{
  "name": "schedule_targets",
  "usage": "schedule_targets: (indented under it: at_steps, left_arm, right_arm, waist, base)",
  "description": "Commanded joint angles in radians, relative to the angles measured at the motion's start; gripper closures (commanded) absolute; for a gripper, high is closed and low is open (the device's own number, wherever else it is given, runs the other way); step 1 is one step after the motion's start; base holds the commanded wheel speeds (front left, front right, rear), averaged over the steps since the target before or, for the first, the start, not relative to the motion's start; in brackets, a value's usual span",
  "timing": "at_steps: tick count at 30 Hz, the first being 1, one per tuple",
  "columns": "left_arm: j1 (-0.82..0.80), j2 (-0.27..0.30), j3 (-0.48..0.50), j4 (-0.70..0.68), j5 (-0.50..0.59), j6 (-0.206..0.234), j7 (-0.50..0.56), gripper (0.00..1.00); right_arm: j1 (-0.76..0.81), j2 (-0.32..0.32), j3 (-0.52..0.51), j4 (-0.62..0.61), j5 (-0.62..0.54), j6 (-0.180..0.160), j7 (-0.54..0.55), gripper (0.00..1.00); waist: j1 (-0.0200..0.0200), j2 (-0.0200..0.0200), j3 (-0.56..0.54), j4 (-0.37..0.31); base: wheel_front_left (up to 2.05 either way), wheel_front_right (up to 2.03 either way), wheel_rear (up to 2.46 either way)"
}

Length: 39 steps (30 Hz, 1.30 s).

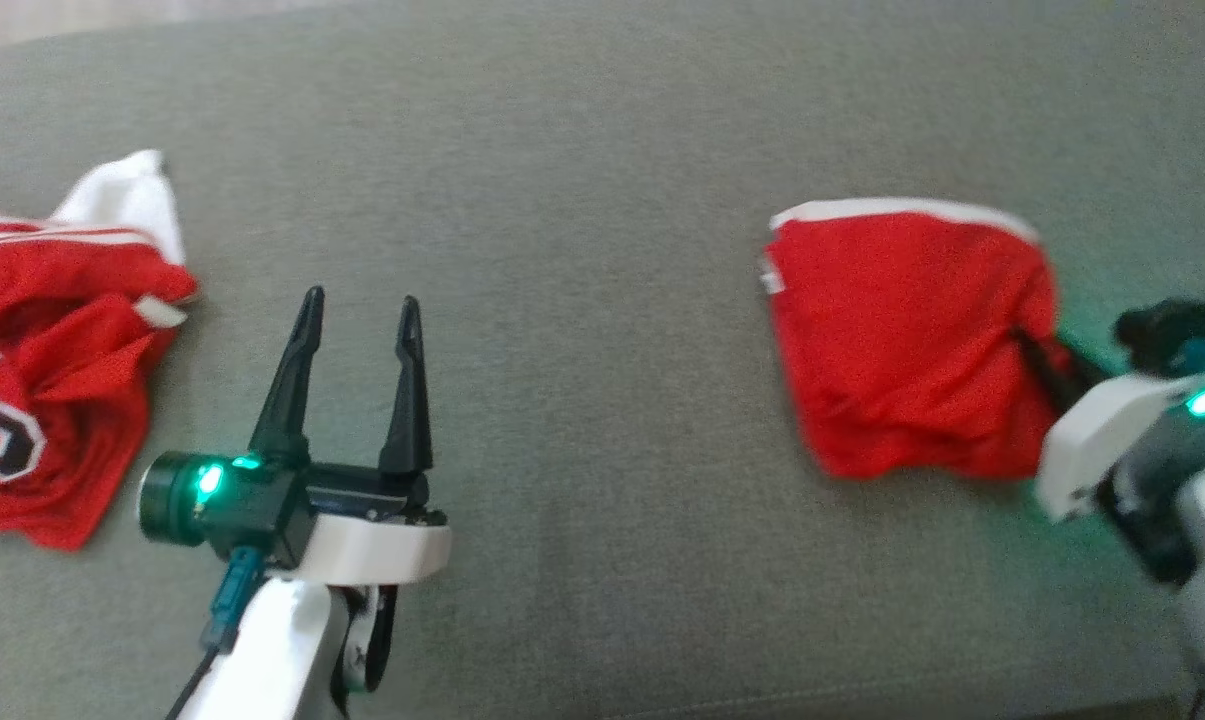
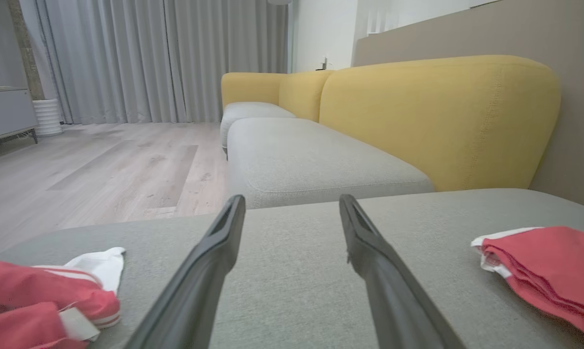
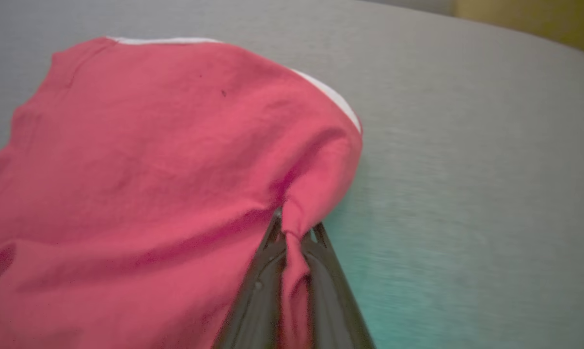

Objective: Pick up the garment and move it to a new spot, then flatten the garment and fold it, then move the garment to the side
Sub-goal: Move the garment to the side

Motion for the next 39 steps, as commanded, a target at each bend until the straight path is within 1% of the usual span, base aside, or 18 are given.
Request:
schedule_targets:
  at_steps: [1,6,13,15,17,18,19,20,21,22,23,24,25,26,29,33,36,39]
  left_arm:
    - [-0.037,0.003,0.037,-0.027,0.013,-0.008,-0.006,0.00]
    - [-0.099,-0.011,0.014,-0.020,0.044,-0.045,-0.006,0.00]
    - [-0.186,-0.043,-0.018,-0.013,0.077,-0.083,-0.006,0.00]
    - [-0.204,-0.051,-0.023,-0.012,0.084,-0.090,-0.006,0.00]
    - [-0.218,-0.059,-0.026,-0.012,0.090,-0.096,-0.006,0.00]
    - [-0.218,-0.059,-0.026,-0.012,0.090,-0.096,-0.006,0.00]
    - [-0.223,-0.062,-0.027,-0.011,0.092,-0.098,-0.006,0.00]
    - [-0.229,-0.065,-0.026,-0.011,0.093,-0.101,-0.006,0.00]
    - [-0.233,-0.068,-0.025,-0.010,0.095,-0.103,-0.006,0.00]
    - [-0.236,-0.071,-0.024,-0.008,0.095,-0.104,-0.006,0.00]
    - [-0.238,-0.074,-0.022,-0.007,0.096,-0.105,-0.006,0.00]
    - [-0.239,-0.077,-0.020,-0.005,0.097,-0.106,-0.006,0.00]
    - [-0.240,-0.080,-0.018,-0.003,0.097,-0.107,-0.006,0.00]
    - [-0.240,-0.082,-0.015,-0.001,0.096,-0.109,-0.006,0.00]
    - [-0.231,-0.086,-0.005,0.006,0.096,-0.112,-0.006,0.00]
    - [-0.205,-0.083,0.012,0.024,0.099,-0.109,-0.006,0.00]
    - [-0.179,-0.075,0.032,0.042,0.099,-0.101,-0.006,0.00]
    - [-0.148,-0.068,0.058,0.054,0.093,-0.092,-0.006,0.00]
  right_arm:
    - [-0.053,-0.054,0.000,-0.012,0.003,-0.001,-0.019,1.00]
    - [-0.150,-0.160,-0.068,0.093,0.016,-0.001,-0.065,1.00]
    - [-0.259,-0.315,-0.198,0.260,-0.043,-0.001,-0.111,1.00]
    - [-0.282,-0.345,-0.251,0.300,-0.081,-0.001,-0.125,1.00]
    - [-0.302,-0.356,-0.305,0.342,-0.119,-0.001,-0.124,1.00]
    - [-0.302,-0.356,-0.305,0.342,-0.119,-0.001,-0.124,1.00]
    - [-0.312,-0.359,-0.329,0.354,-0.141,-0.001,-0.135,1.00]
    - [-0.323,-0.360,-0.355,0.367,-0.164,-0.001,-0.147,0.80]
    - [-0.332,-0.358,-0.380,0.379,-0.187,-0.001,-0.160,0.50]
    - [-0.343,-0.350,-0.407,0.389,-0.205,-0.001,-0.177,0.58]
    - [-0.349,-0.345,-0.431,0.398,-0.231,-0.001,-0.192,0.61]
    - [-0.356,-0.335,-0.461,0.403,-0.252,-0.001,-0.213,0.57]
    - [-0.359,-0.325,-0.494,0.409,-0.277,-0.001,-0.229,0.41]
    - [-0.361,-0.309,-0.529,0.411,-0.296,-0.001,-0.248,0.00]
    - [-0.352,-0.255,-0.607,0.412,-0.343,-0.001,-0.289,0.00]
    - [-0.318,-0.170,-0.643,0.370,-0.366,-0.001,-0.352,0.00]
    - [-0.280,-0.081,-0.629,0.282,-0.369,-0.001,-0.387,0.00]
    - [-0.217,0.027,-0.600,0.141,-0.371,-0.001,-0.388,0.00]
  waist:
    - [0.0000,0.0000,0.042,-0.040]
    - [0.0000,0.0000,0.117,-0.051]
    - [0.0000,0.0000,0.206,-0.019]
    - [0.0000,0.0000,0.224,-0.011]
    - [0.0000,0.0000,0.240,-0.004]
    - [0.0000,0.0000,0.240,-0.004]
    - [0.0000,0.0000,0.247,-0.001]
    - [0.0000,0.0000,0.253,0.002]
    - [0.0000,0.0000,0.257,0.005]
    - [0.0000,0.0000,0.260,0.007]
    - [0.0000,0.0000,0.263,0.009]
    - [0.0000,0.0000,0.264,0.011]
    - [0.0000,0.0000,0.265,0.014]
    - [0.0000,0.0000,0.263,0.015]
    - [0.0000,0.0000,0.251,0.017]
    - [0.0000,0.0000,0.216,0.014]
    - [0.0000,0.0000,0.177,0.011]
    - [0.0000,0.0000,0.133,0.011]
  base:
    - [0.00,0.00,0.00]
    - [0.00,0.00,0.00]
    - [0.00,0.00,0.00]
    - [0.00,0.00,0.00]
    - [0.00,0.00,0.00]
    - [0.00,0.00,0.00]
    - [0.00,0.00,0.00]
    - [0.00,0.00,0.00]
    - [0.00,0.00,0.00]
    - [0.00,0.00,0.00]
    - [0.00,0.00,0.00]
    - [0.00,0.00,0.00]
    - [0.00,0.00,0.00]
    - [0.00,0.00,0.00]
    - [0.00,0.00,0.00]
    - [0.00,0.00,0.00]
    - [0.00,0.00,0.00]
    - [0.00,0.00,0.00]
